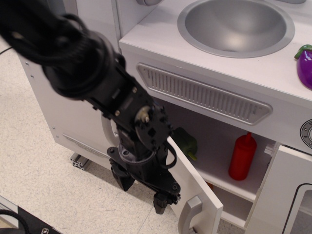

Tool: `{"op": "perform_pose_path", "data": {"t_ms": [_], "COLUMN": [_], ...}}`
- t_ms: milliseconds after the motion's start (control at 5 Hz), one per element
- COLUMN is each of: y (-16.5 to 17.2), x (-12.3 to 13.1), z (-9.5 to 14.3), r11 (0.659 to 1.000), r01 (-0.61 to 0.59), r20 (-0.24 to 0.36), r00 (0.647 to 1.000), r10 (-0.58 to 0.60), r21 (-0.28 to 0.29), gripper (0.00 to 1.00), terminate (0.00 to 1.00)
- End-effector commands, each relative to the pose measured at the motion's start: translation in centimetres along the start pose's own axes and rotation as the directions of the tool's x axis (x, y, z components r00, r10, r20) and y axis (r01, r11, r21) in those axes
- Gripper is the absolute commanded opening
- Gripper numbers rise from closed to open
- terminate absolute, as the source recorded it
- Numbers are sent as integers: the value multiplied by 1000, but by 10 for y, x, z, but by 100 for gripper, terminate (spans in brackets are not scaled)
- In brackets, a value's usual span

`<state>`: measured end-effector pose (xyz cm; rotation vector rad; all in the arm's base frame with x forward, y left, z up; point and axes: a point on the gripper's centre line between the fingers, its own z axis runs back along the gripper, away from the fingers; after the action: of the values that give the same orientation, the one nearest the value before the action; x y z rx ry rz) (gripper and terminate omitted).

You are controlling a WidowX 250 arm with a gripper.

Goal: Close cabinet

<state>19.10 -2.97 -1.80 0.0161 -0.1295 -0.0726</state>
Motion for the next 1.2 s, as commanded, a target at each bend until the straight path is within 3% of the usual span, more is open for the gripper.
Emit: {"op": "perform_pose_path", "data": {"t_ms": [0,600,1000], "y": [-16,-60,-60], "x": [51,112,128], "z": [-14,-18,-22], "r11": [997,987,987], "r01": [-78,-155,-154], "r20": [102,225,341], "r00": [992,961,926], "r10": [77,160,162], "r21": [6,-43,-52], "gripper": [100,100,100], "terminate": [0,0,0]}}
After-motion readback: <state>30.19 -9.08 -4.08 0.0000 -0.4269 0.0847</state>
